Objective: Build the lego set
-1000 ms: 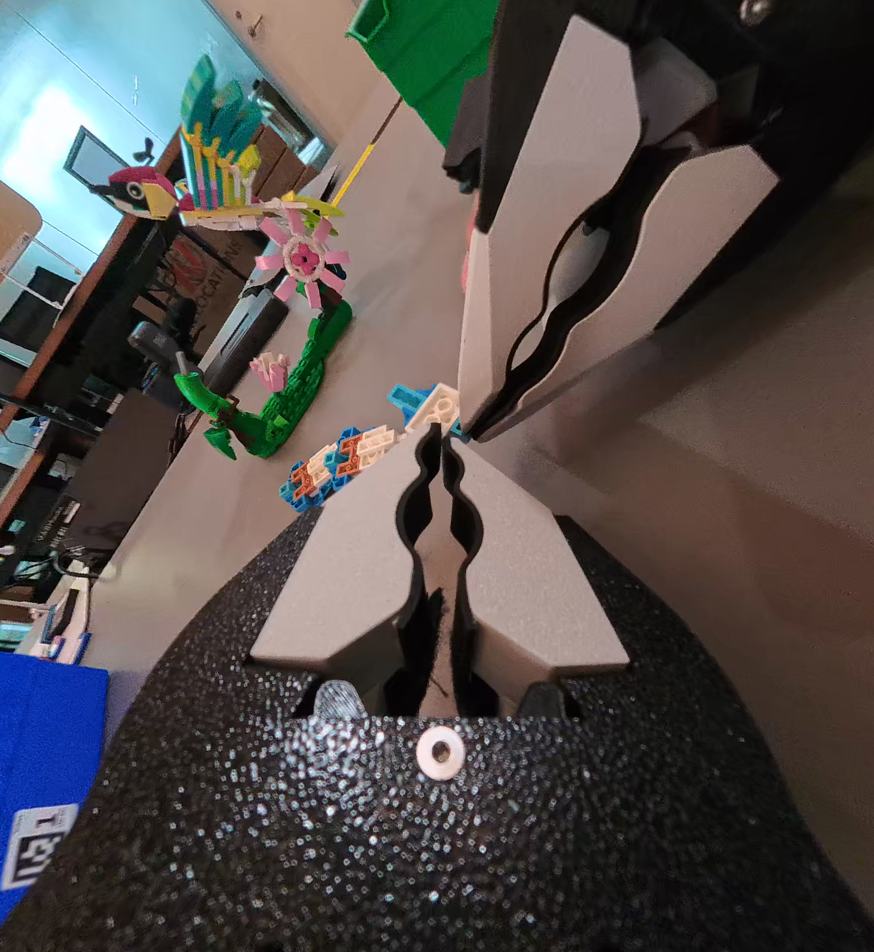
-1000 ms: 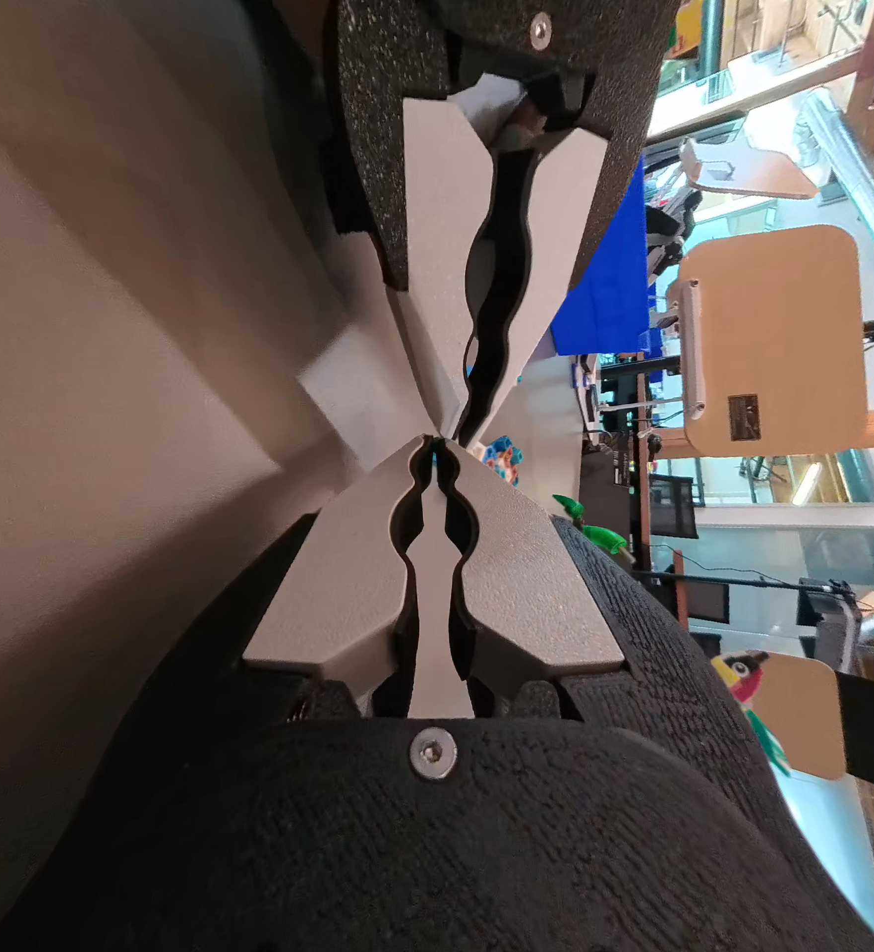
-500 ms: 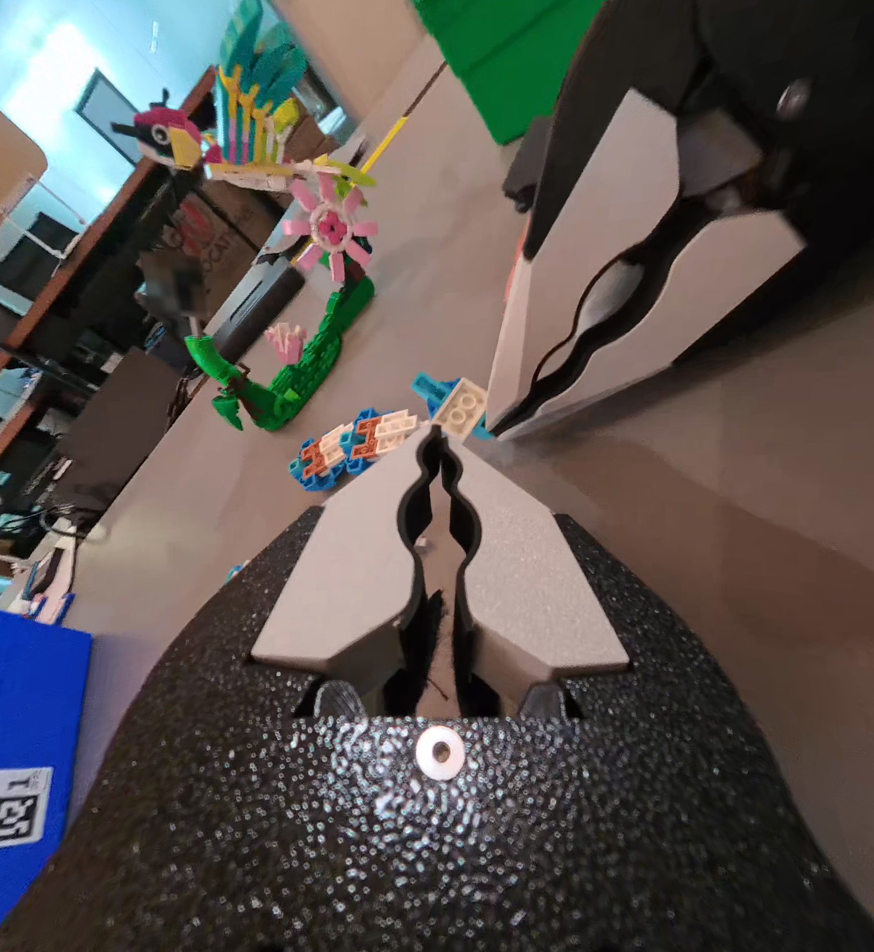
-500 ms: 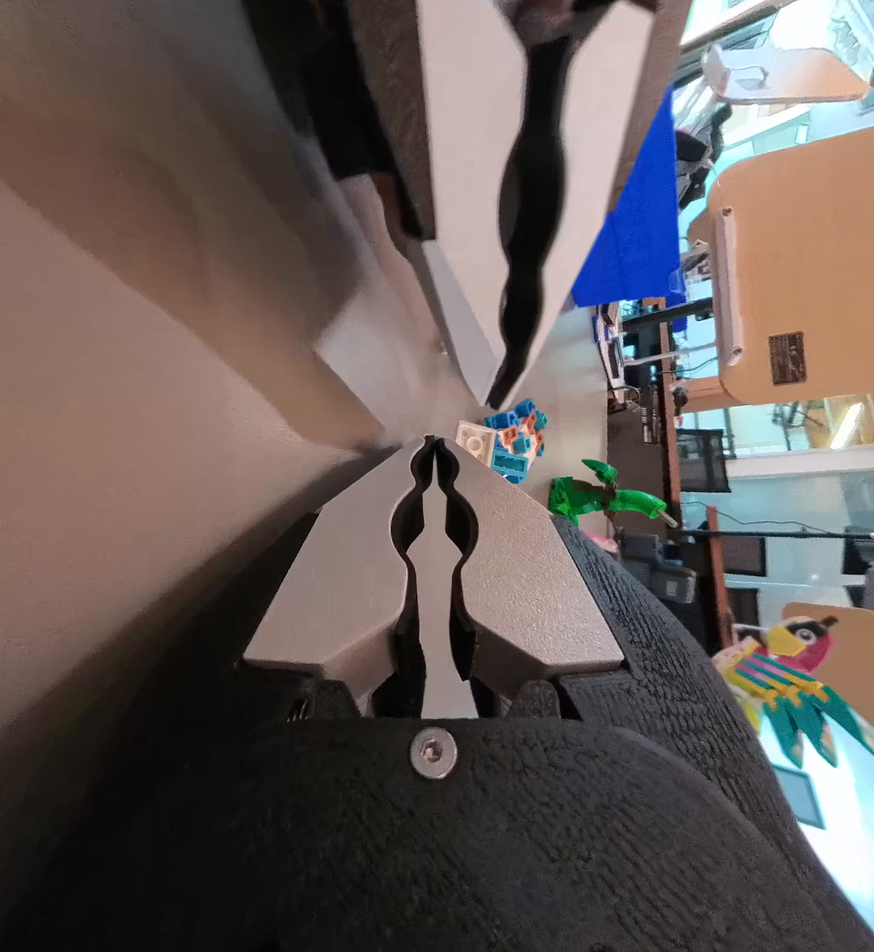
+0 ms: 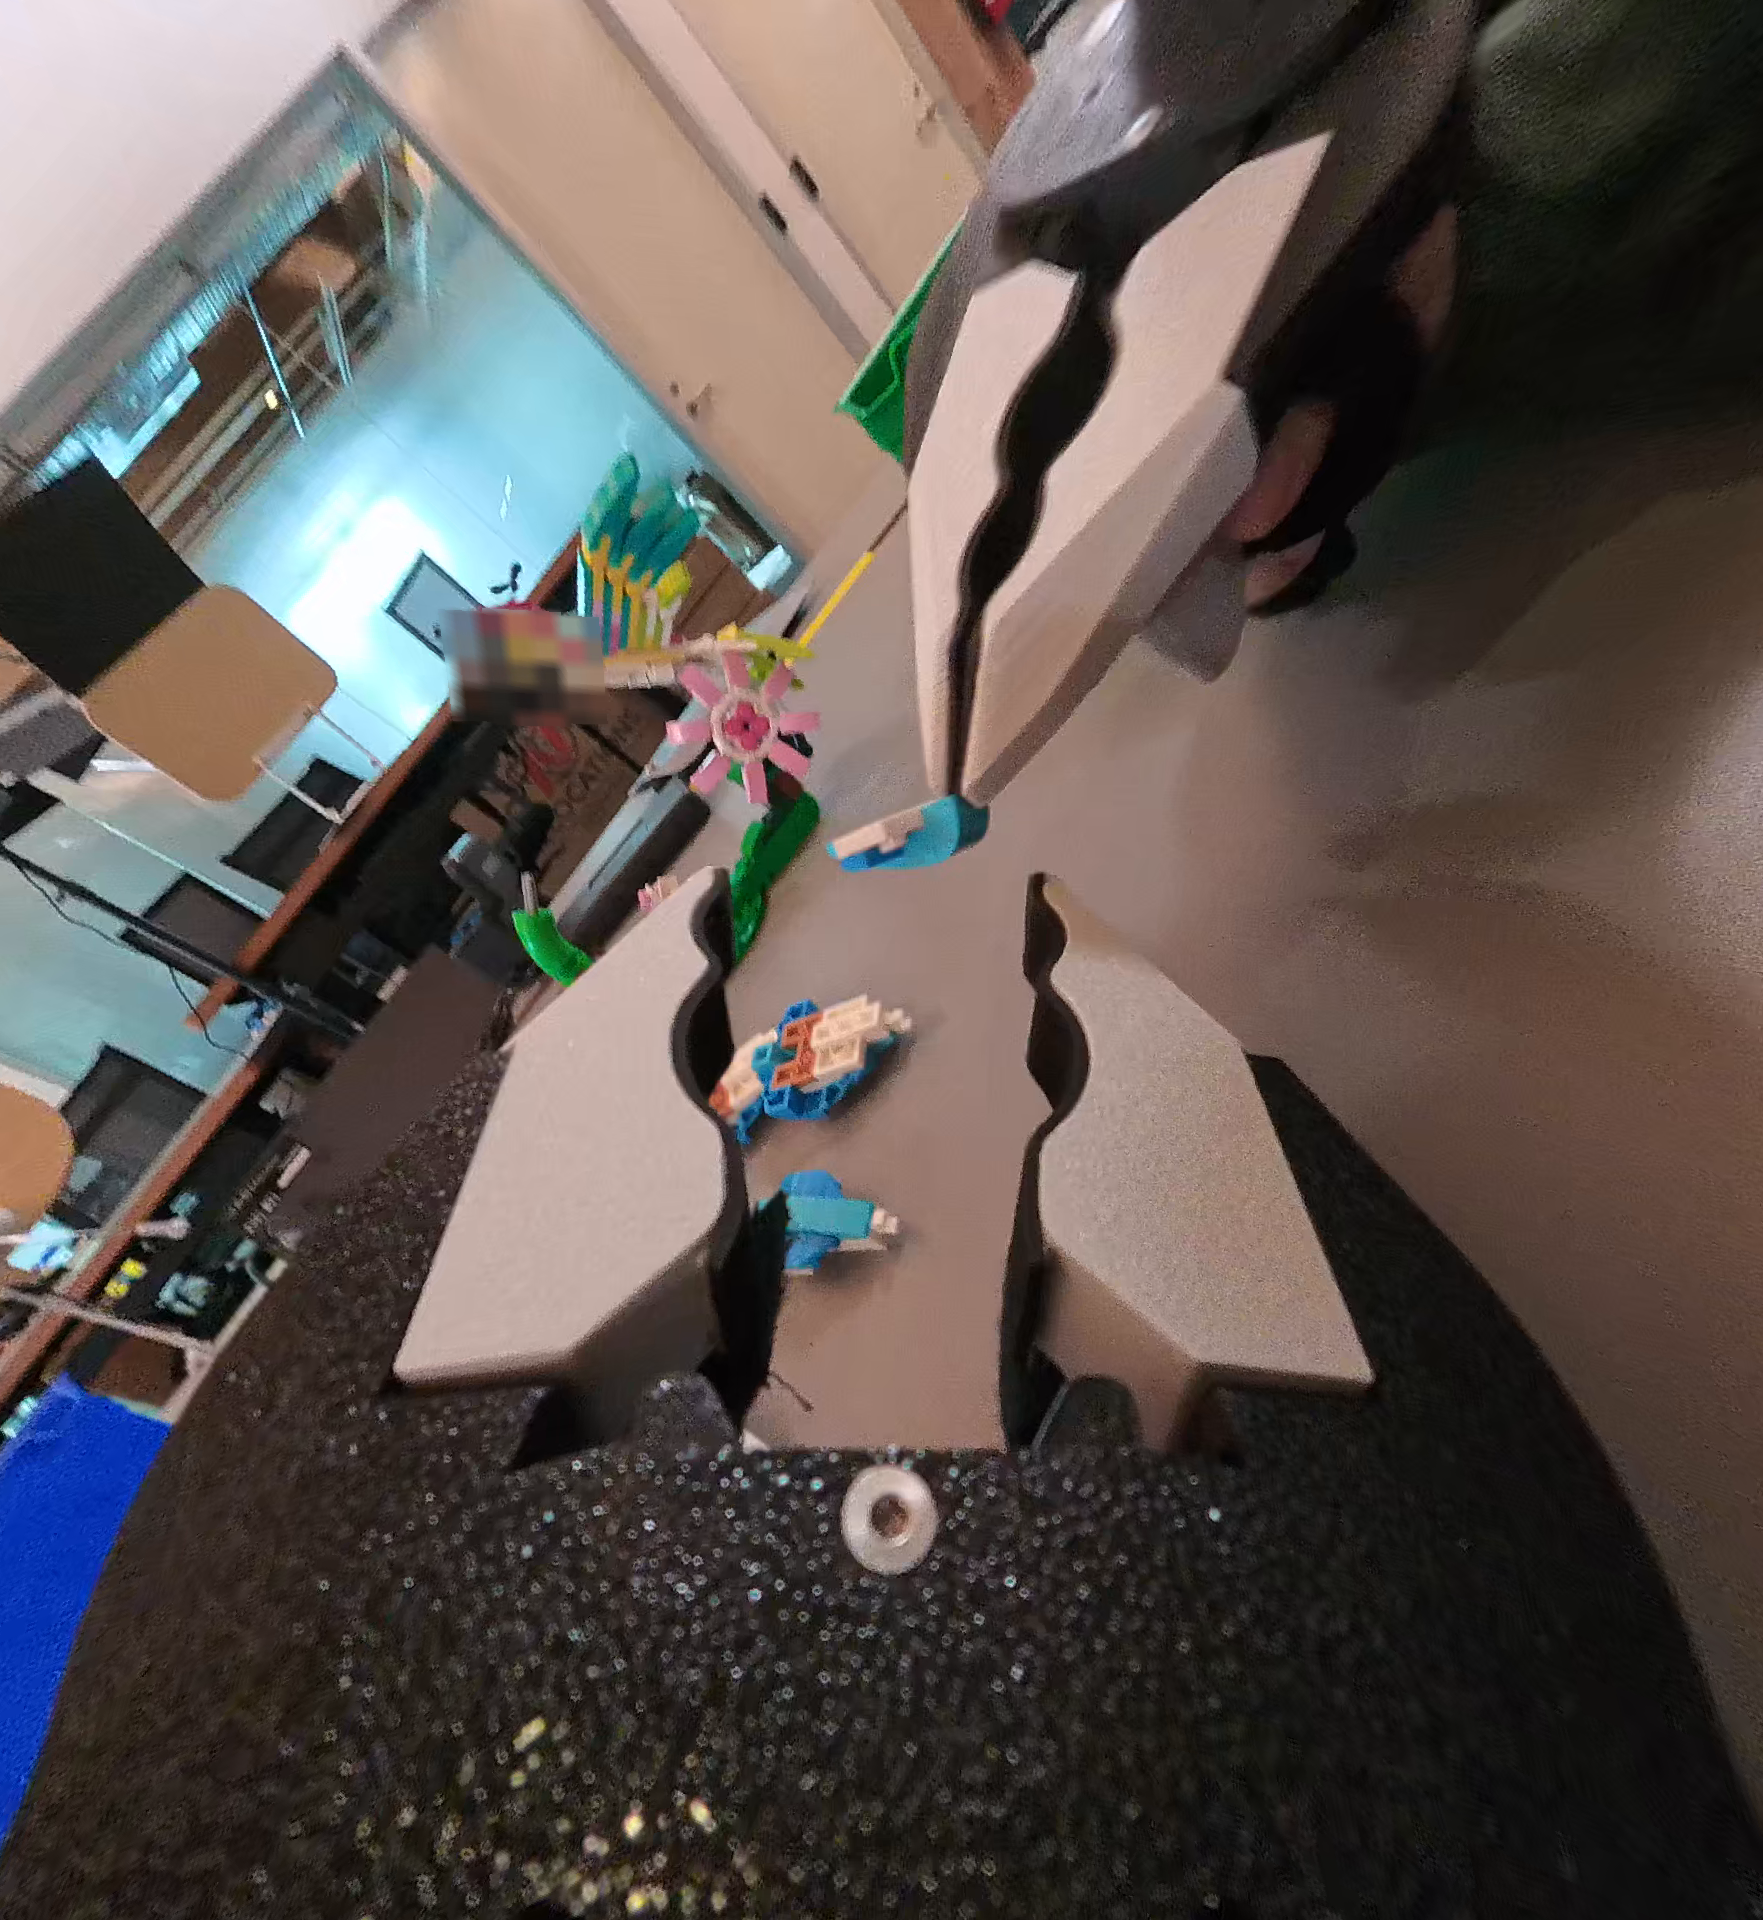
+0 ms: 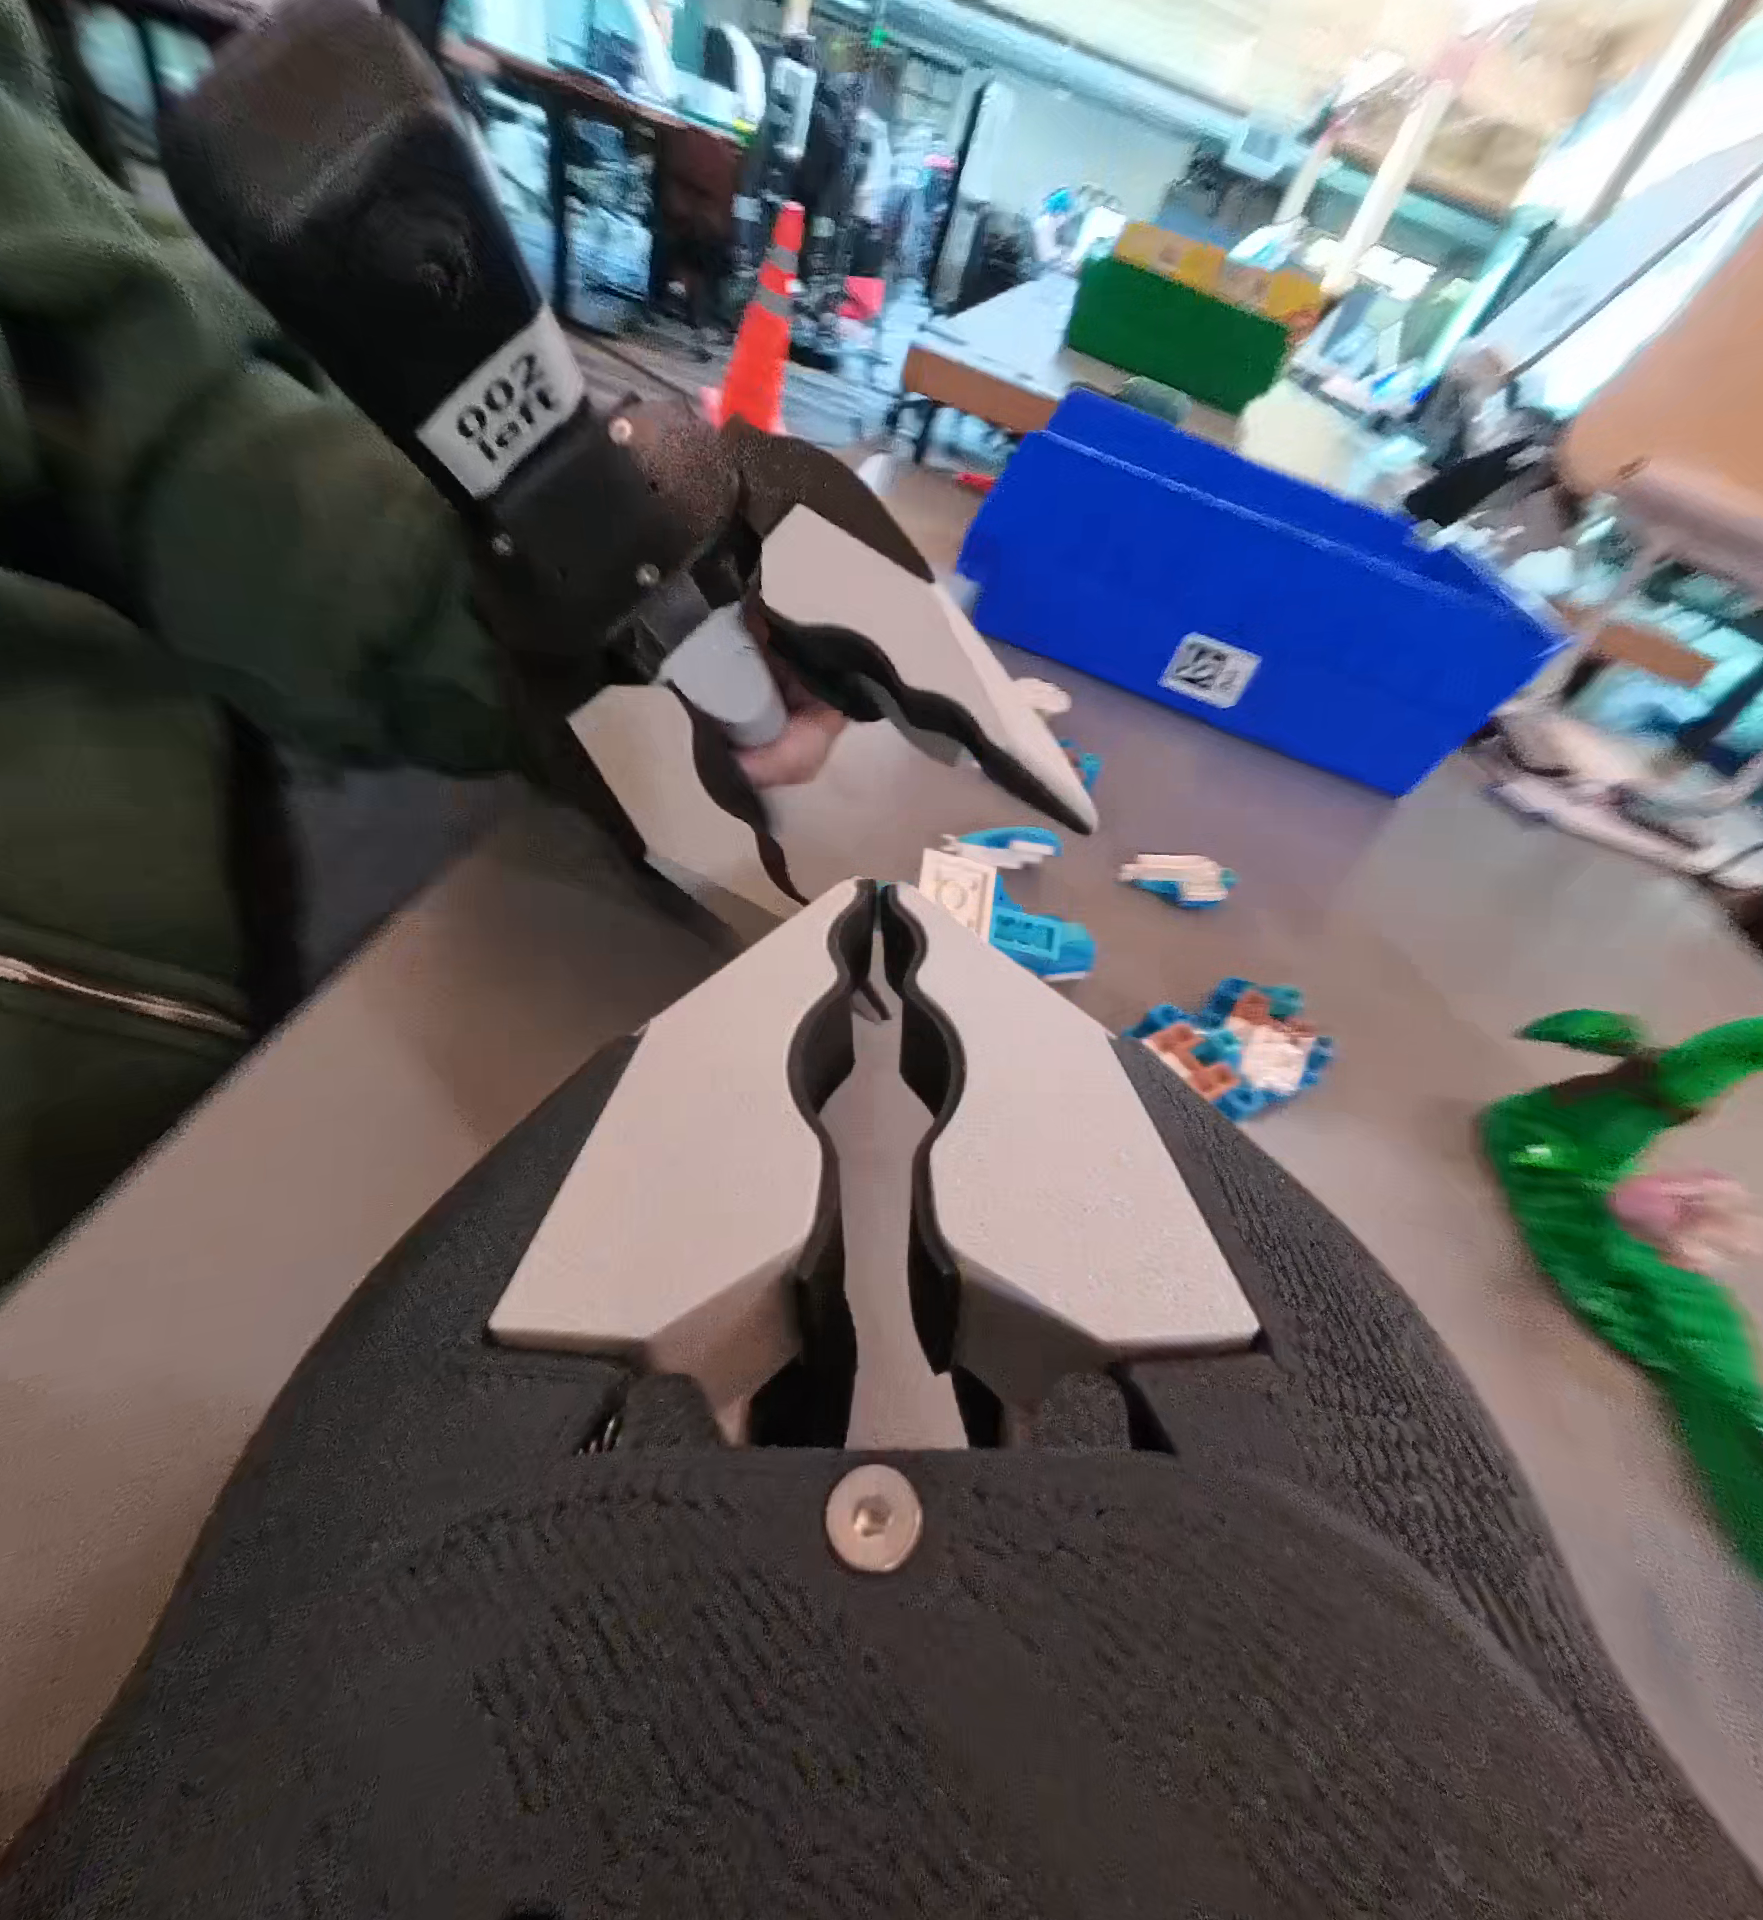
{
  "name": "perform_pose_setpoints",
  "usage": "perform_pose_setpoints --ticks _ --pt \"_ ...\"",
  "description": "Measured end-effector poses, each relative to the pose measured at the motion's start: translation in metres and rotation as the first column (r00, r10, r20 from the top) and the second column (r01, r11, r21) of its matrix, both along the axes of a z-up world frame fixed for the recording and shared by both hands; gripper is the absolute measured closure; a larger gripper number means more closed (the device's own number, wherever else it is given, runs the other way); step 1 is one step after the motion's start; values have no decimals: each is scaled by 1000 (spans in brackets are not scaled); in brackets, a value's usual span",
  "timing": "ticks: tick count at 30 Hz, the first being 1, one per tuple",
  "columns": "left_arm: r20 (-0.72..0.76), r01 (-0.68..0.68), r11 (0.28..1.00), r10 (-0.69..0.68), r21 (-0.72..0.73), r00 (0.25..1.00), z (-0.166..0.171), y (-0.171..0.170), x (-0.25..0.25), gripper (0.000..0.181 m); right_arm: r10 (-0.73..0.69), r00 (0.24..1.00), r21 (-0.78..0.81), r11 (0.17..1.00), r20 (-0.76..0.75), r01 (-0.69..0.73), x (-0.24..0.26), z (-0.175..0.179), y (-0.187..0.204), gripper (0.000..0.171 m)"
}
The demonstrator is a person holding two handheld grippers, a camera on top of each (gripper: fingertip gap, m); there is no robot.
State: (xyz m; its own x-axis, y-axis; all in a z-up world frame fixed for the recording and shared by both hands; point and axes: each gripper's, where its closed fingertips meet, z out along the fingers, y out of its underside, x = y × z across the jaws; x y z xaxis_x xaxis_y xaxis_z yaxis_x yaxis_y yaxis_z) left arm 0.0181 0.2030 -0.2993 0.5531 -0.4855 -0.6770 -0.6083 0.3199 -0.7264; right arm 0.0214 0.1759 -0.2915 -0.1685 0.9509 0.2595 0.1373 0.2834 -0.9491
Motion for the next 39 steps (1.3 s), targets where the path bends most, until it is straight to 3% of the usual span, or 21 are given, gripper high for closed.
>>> perform_pose_setpoints --ticks 1,7,10,12,15,21,25,28,33,39 --pt "-4 15 1000 -15 27 1000 3 -3 2 133 27 1000 -74 997 -8 -28 0 4 -3 171" --pt "-37 70 993 -66 94 997 8 -14 9 151 136 979 -517 833 -154 -197 8 29 -5 171" --pt "27 64 992 -67 112 997 18 -15 6 161 156 972 -590 773 -178 -232 9 32 -3 171" --pt "61 81 990 -89 115 994 23 -18 7 156 158 975 -598 771 -159 -222 8 30 -4 171" --pt "64 146 987 -150 68 987 17 -21 15 162 198 970 -598 764 -139 -242 8 28 -11 171" --pt "104 107 992 -100 -61 989 8 -11 6 169 120 984 -559 811 -128 -172 4 27 -1 171" --pt "326 174 966 -104 -193 940 17 -7 -4 169 -63 987 -377 926 -149 3 4 30 23 153" --pt "450 255 945 -140 -204 882 29 -10 -9 170 -48 993 -261 965 -108 18 0 24 14 153" --pt "425 279 936 -169 -213 889 25 -14 -1 170 -83 989 -100 992 -124 71 -7 23 6 163" --pt "435 307 933 -201 -189 878 28 -16 1 170 -96 986 -25 995 -136 93 -8 28 2 167"
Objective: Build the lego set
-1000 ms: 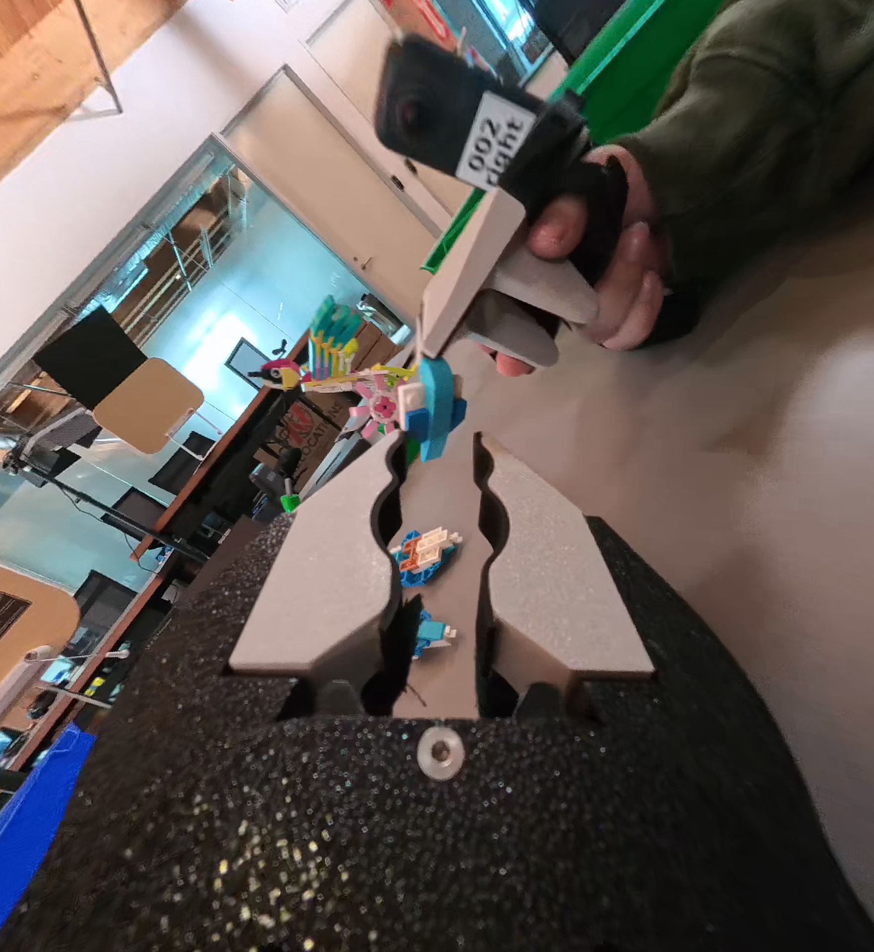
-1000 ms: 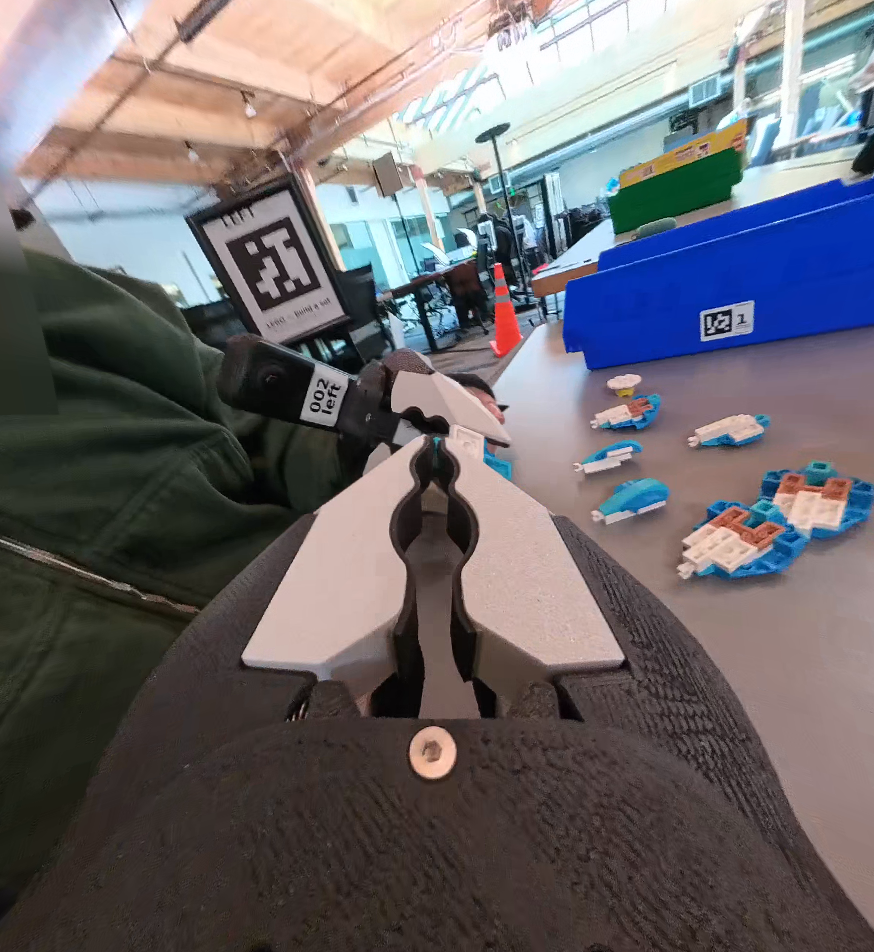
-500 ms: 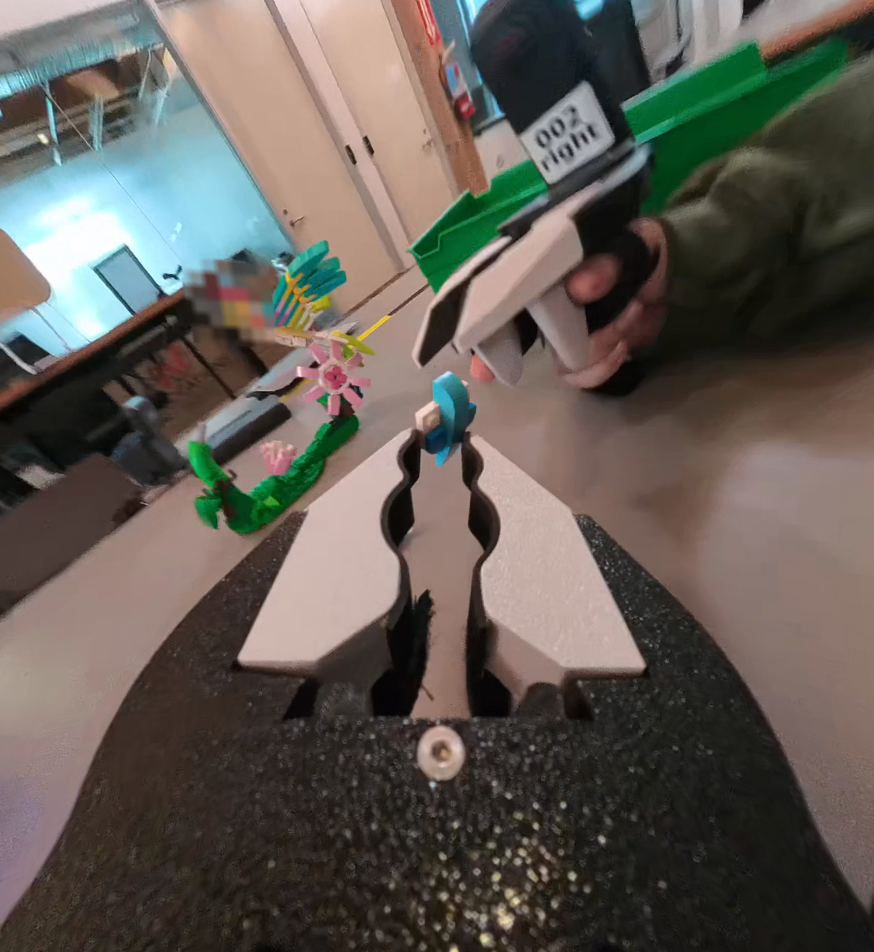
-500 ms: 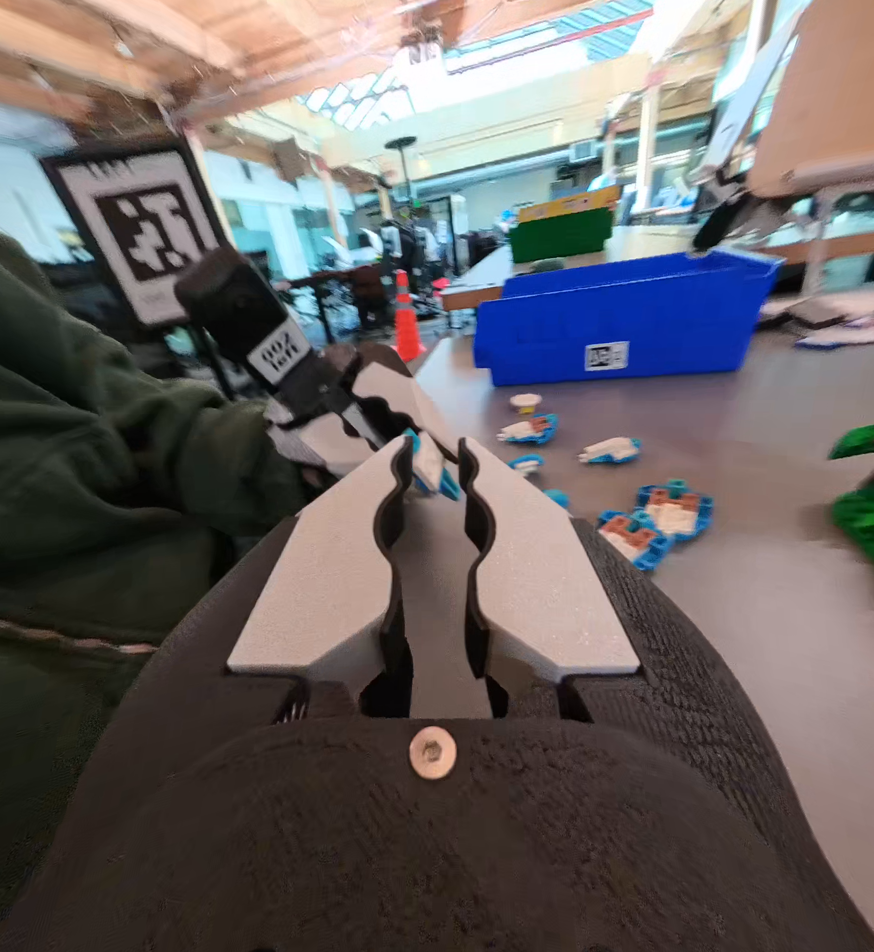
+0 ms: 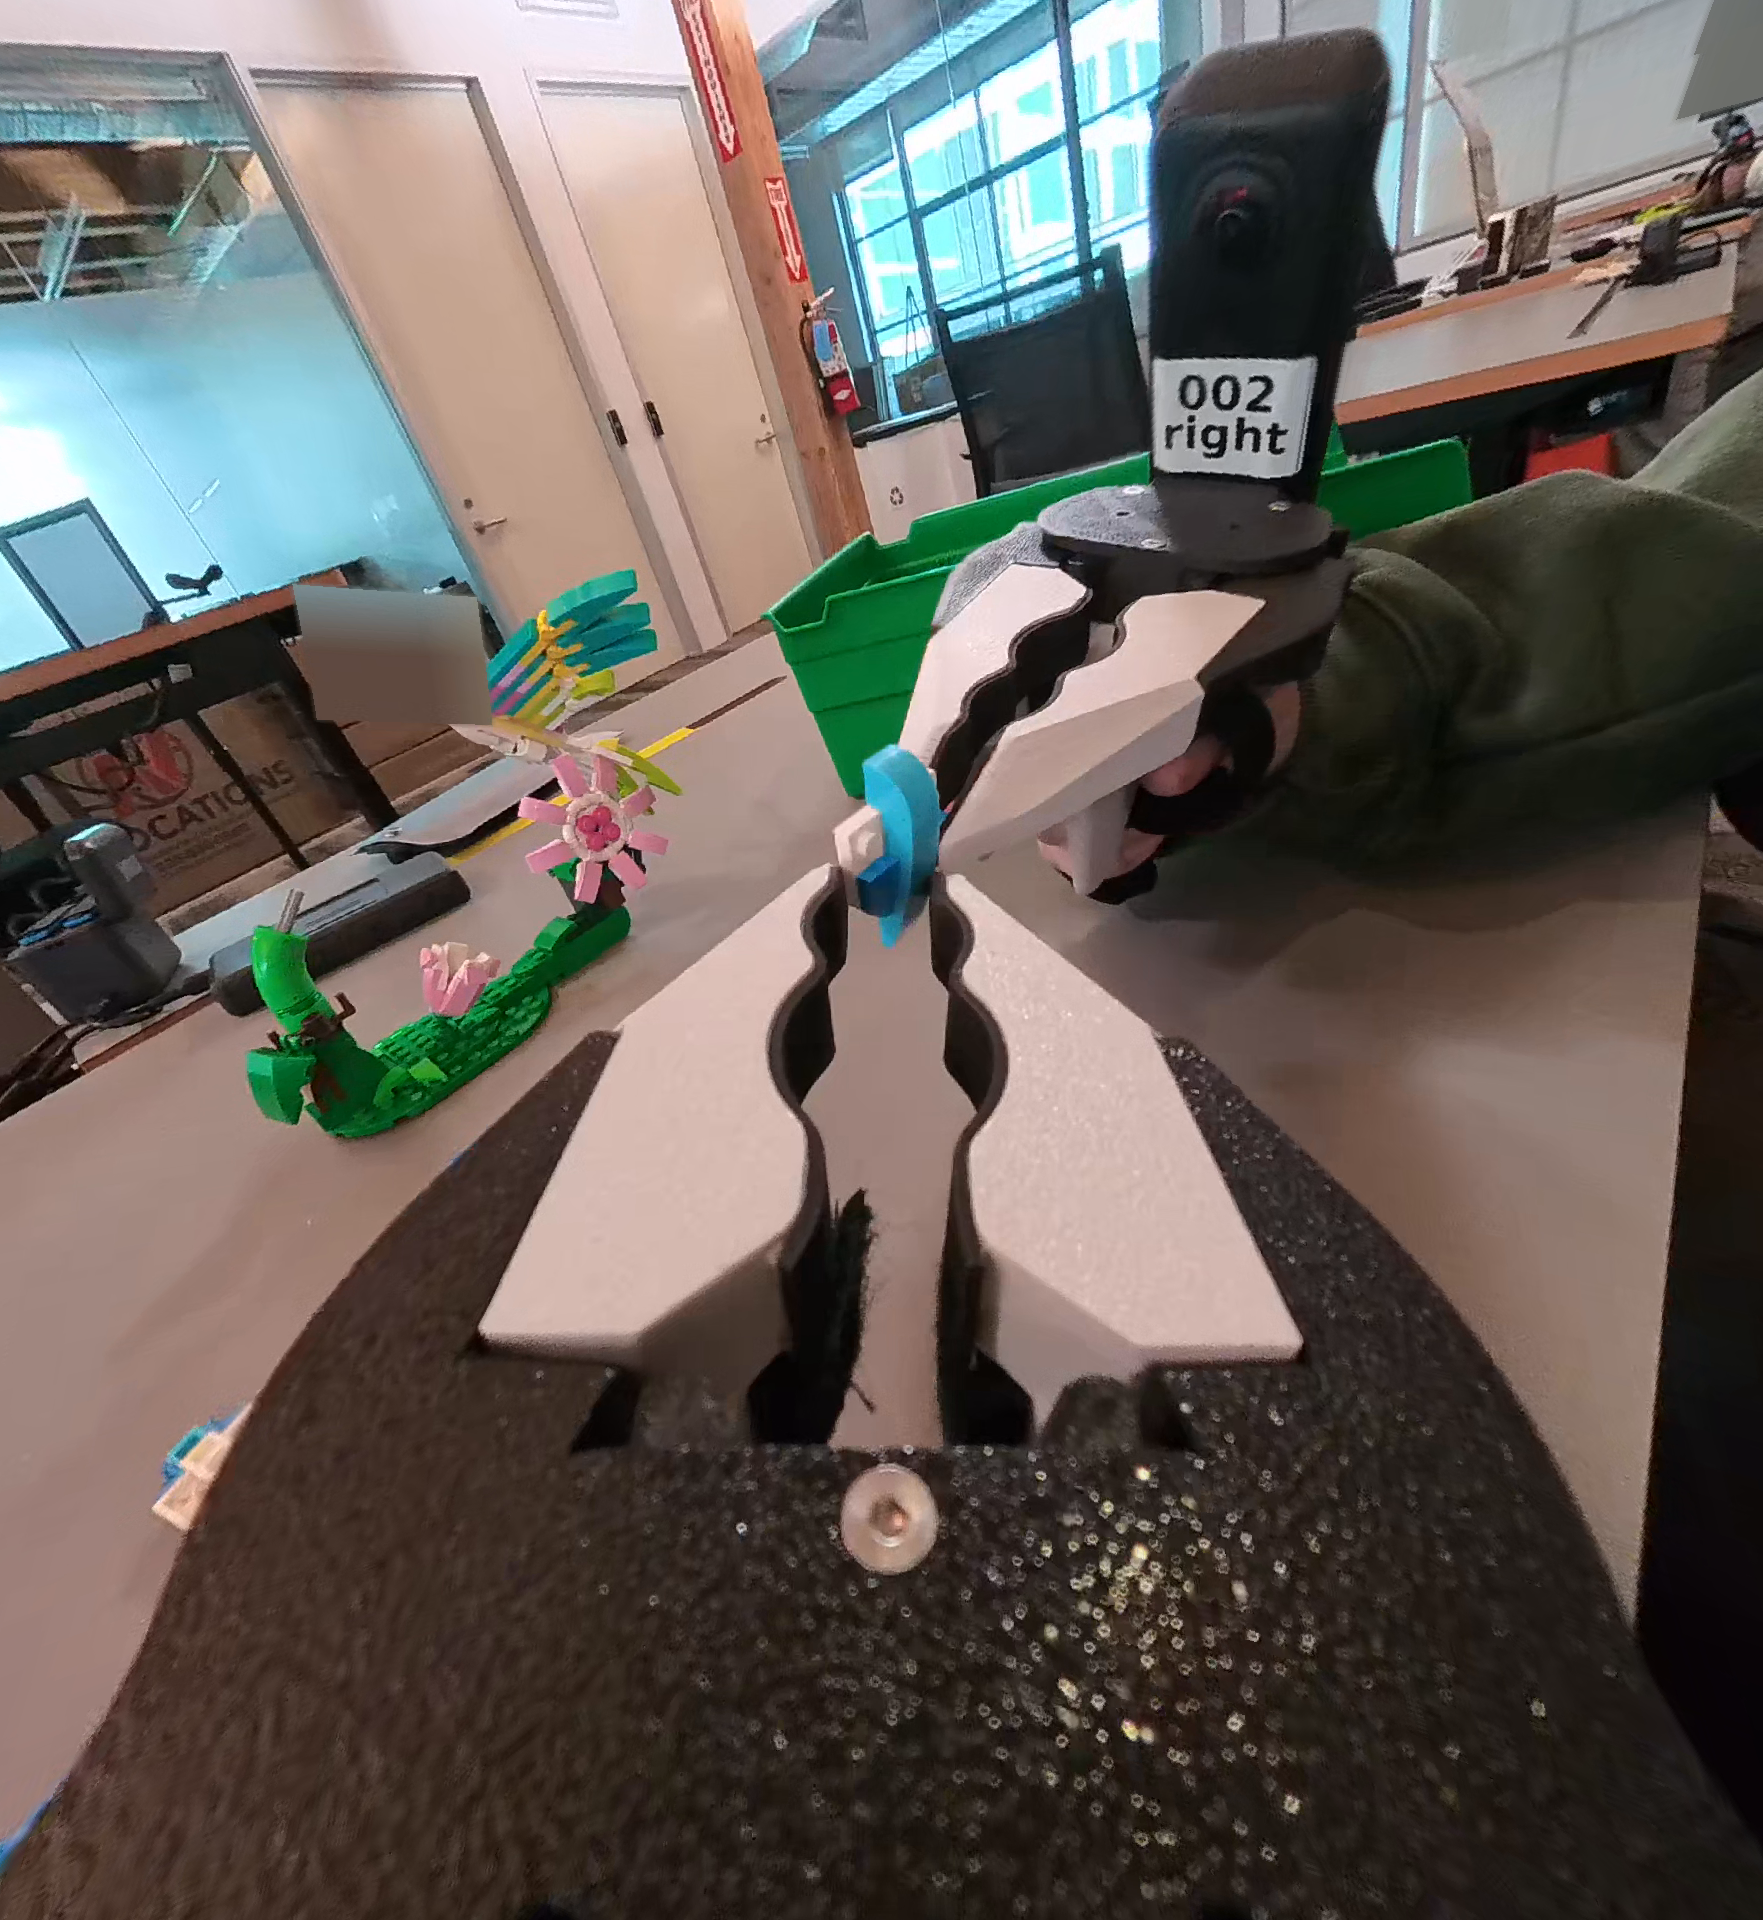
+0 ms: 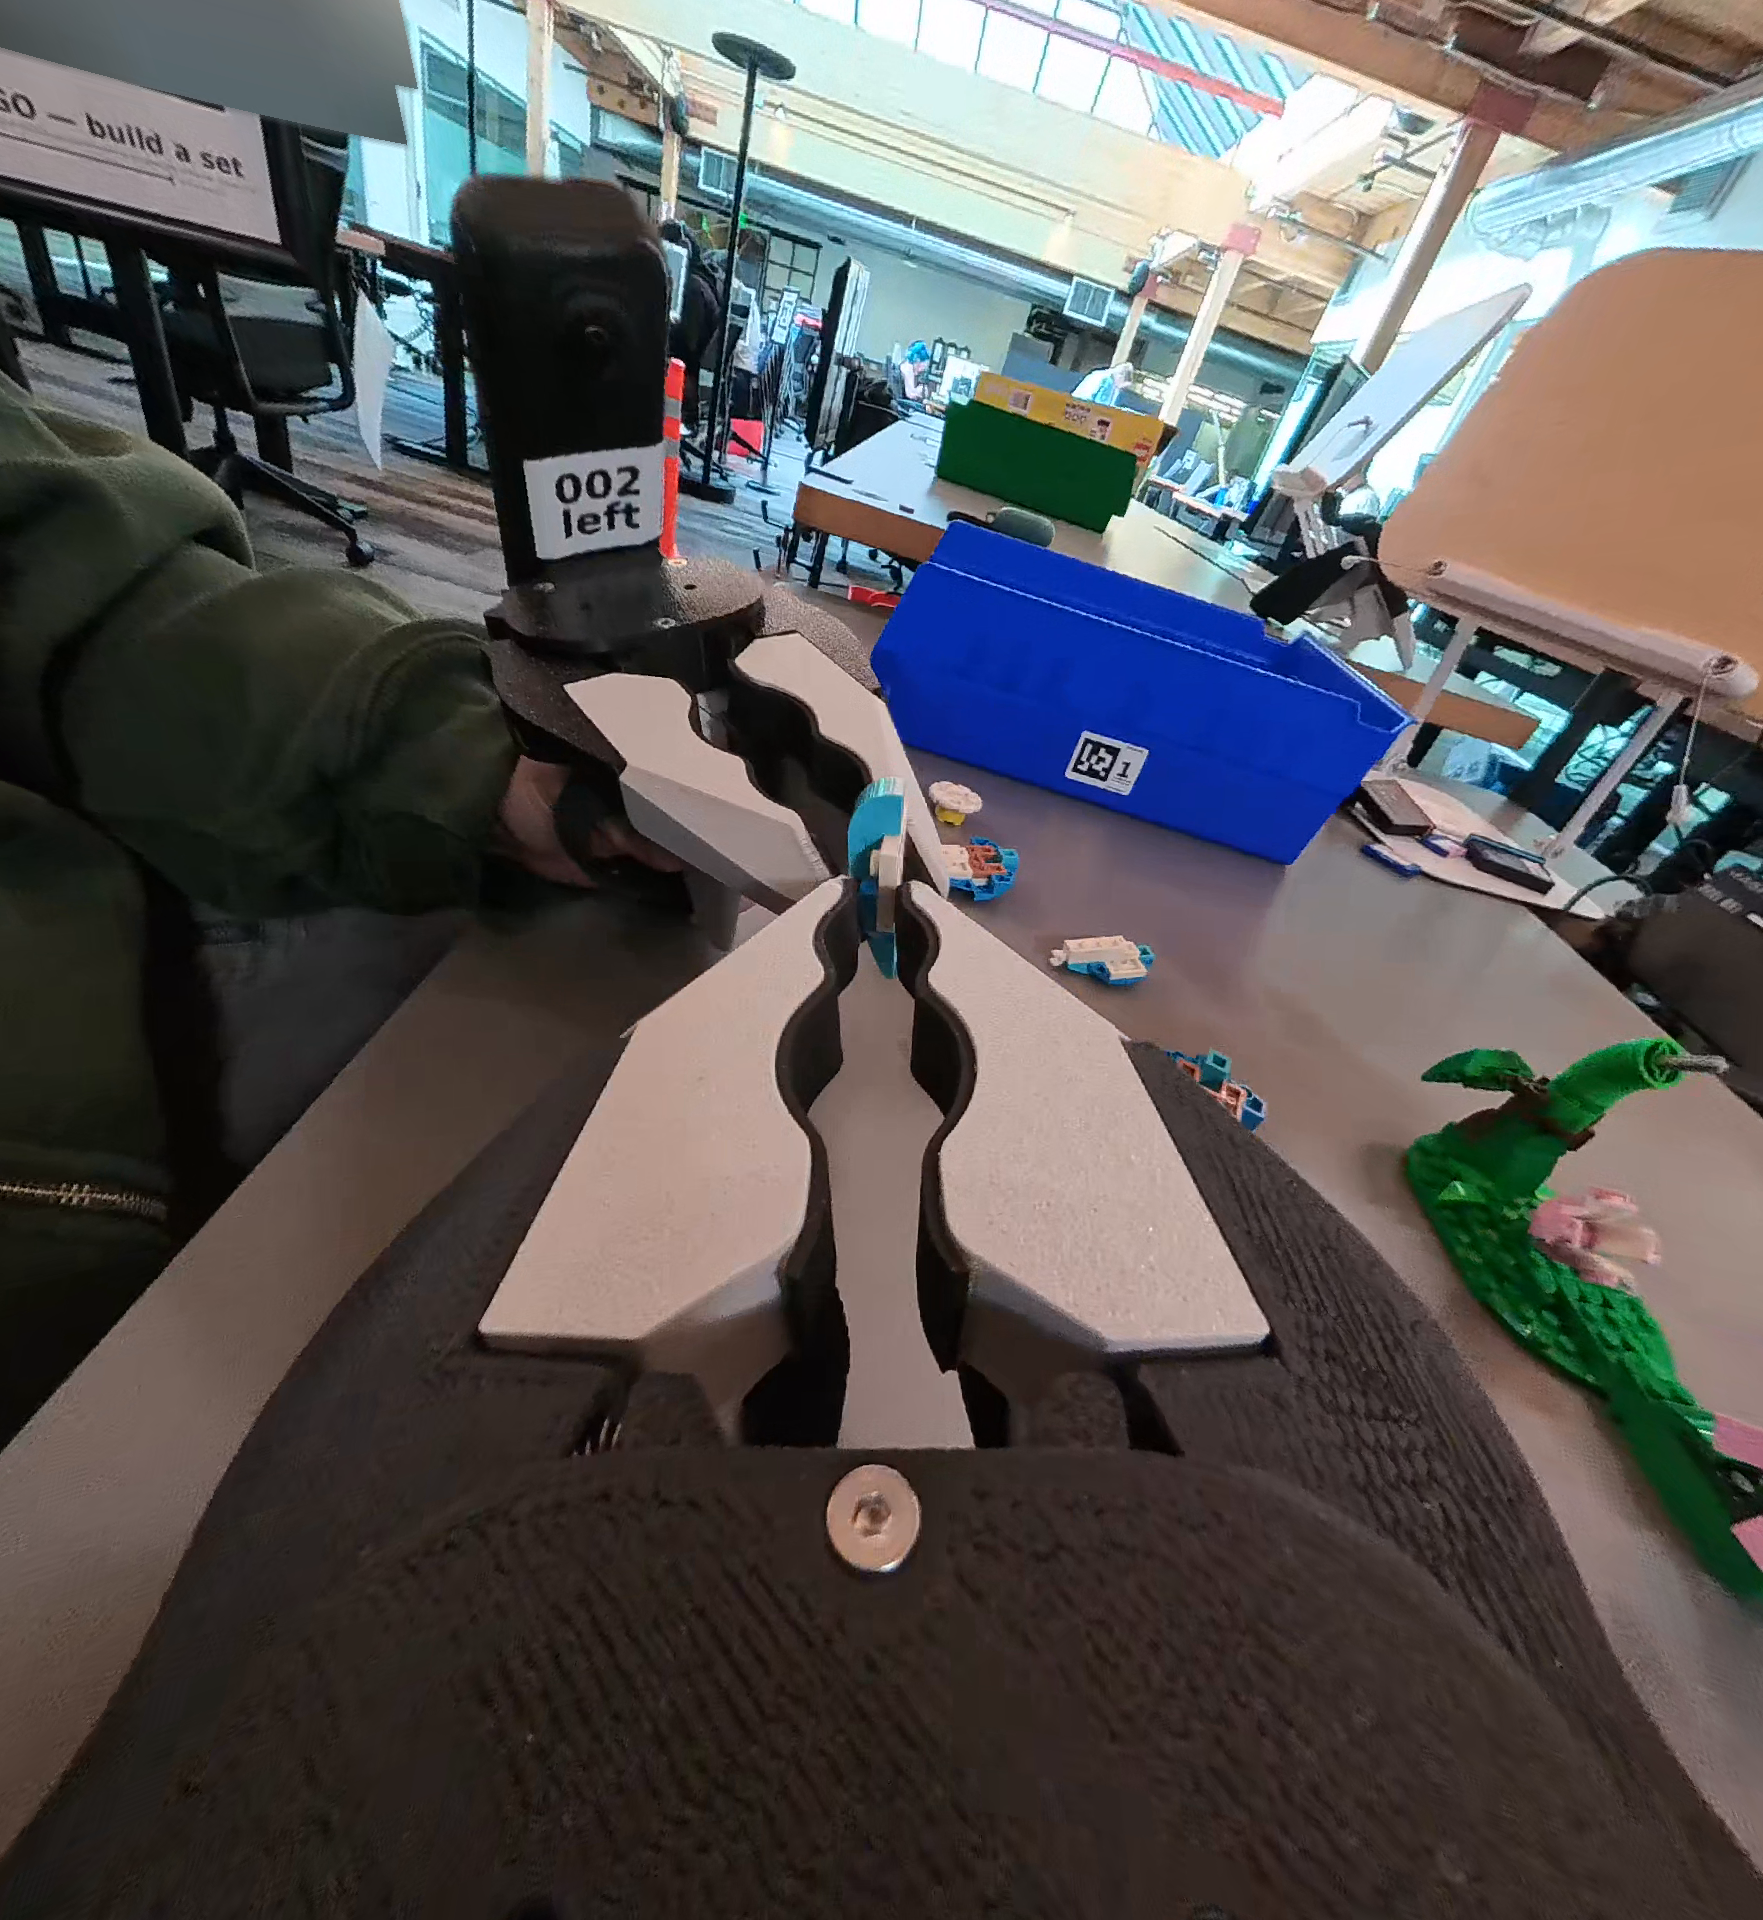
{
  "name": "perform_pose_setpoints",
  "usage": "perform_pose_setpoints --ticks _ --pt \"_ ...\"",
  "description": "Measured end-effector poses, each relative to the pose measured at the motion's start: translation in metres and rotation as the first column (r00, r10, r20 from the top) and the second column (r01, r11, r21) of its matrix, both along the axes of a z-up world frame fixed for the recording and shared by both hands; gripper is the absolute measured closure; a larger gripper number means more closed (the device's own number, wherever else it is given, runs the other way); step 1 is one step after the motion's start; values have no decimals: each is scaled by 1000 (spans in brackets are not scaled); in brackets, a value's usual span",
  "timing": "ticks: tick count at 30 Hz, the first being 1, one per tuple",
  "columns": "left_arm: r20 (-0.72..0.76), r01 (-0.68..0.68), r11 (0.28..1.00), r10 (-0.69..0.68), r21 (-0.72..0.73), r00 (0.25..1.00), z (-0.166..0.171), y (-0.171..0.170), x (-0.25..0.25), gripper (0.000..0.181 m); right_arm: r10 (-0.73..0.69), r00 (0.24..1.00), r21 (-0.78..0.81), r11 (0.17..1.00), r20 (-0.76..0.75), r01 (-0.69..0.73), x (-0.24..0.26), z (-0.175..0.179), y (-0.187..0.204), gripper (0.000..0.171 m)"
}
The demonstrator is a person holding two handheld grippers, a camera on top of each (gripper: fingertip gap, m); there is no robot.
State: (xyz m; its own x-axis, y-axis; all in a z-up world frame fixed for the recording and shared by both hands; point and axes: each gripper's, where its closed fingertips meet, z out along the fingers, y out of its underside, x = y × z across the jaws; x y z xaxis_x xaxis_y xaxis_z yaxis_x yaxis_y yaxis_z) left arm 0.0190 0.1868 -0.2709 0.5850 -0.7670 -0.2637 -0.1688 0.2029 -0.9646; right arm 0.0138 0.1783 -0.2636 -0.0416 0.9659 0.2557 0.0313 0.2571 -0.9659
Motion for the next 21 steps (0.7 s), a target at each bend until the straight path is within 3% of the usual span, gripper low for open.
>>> perform_pose_setpoints --ticks 5,9,13,17,21 --pt "15 29 999 -29 33 999 4 -4 1 170 69 997 -164 984 -29 -73 2 4 -2 167" --pt "35 31 998 -33 53 999 7 -7 2 167 135 986 -399 902 -94 -161 3 9 0 167" --pt "249 160 983 -132 -93 960 20 -9 10 149 140 974 -540 813 -179 -216 8 17 8 167" --pt "271 146 979 -105 -139 957 19 0 10 159 163 955 -605 744 -246 -283 11 23 9 167" --pt "241 169 973 -129 -155 962 15 -2 18 172 177 948 -591 747 -266 -305 11 26 5 167"
